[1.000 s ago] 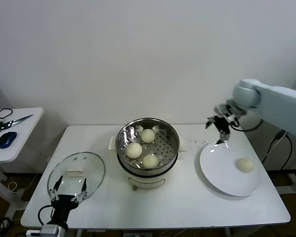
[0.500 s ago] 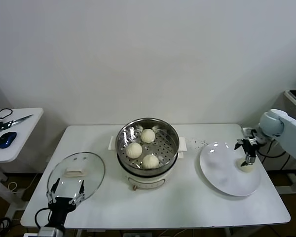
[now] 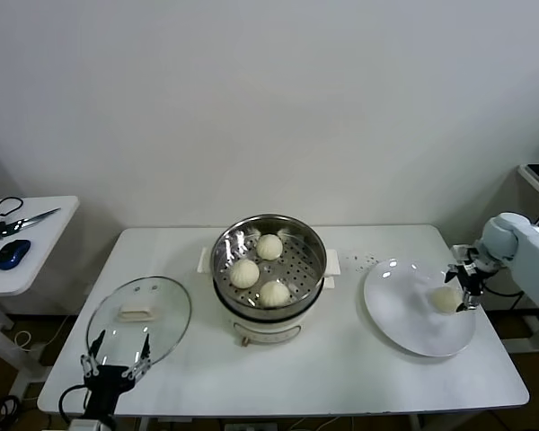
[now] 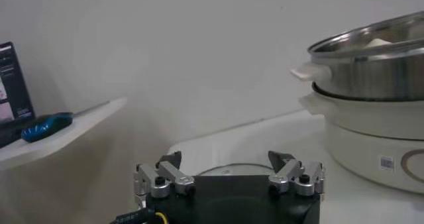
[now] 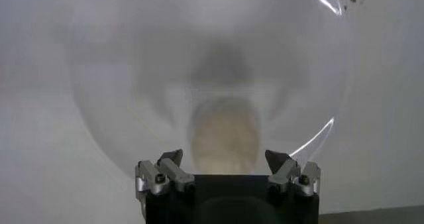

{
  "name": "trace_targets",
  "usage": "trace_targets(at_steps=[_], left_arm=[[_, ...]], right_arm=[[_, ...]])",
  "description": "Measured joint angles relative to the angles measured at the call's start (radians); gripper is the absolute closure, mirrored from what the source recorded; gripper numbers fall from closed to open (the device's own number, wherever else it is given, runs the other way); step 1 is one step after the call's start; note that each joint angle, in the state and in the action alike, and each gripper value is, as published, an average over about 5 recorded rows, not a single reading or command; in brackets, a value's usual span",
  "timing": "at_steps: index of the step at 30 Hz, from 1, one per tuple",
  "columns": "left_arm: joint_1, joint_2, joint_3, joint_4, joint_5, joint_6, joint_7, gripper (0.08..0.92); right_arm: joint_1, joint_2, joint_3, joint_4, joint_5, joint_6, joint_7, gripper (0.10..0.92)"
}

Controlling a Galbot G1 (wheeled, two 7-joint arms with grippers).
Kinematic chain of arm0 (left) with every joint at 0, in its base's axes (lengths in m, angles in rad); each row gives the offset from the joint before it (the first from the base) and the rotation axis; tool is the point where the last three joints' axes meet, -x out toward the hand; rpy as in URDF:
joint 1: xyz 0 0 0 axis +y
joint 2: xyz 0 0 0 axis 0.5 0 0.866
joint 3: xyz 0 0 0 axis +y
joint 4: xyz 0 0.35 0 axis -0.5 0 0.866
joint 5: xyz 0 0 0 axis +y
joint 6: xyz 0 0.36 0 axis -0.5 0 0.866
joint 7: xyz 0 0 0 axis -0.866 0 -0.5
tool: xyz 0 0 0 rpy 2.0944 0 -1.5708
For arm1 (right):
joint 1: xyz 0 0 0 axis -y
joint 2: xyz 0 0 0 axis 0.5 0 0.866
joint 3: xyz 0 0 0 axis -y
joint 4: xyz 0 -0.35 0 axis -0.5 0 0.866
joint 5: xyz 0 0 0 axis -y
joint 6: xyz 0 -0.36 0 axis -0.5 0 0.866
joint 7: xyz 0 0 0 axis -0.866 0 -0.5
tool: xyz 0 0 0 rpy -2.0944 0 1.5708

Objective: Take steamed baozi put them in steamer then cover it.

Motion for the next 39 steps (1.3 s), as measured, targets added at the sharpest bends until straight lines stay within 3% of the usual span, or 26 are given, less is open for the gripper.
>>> trace_targets(at_steps=[12,18,26,32,39], left_arm=[[0.009,-0.01,0.004,0.011,0.006,-0.001,0.0,0.177],[0.012,-0.01,0.003,0.01,0.007,-0.003,0.0,0.177],[0.016,-0.01,0.004,0.002,0.006,-0.004,0.0,0.177],[0.016,-0.01,0.009,-0.005,0.002,-0.007,0.001,0.177],[0.007,-0.004,0.022,-0.014,-0.005,-0.01,0.003,0.177]], right_arm=[[-0.029,0.078,0.069,-0.094,-0.073,0.041,-0.001,0.209],[-0.025,0.089,0.077,-0.107,-0.086,0.048,-0.016,0.279],[-0.005,0.079,0.06,-0.093,-0.083,0.042,-0.026,0.312],[0.048,0.053,-0.01,-0.043,-0.02,0.01,-0.028,0.316],[0.243,0.056,-0.218,0.033,0.176,-0.058,-0.024,0.32]])
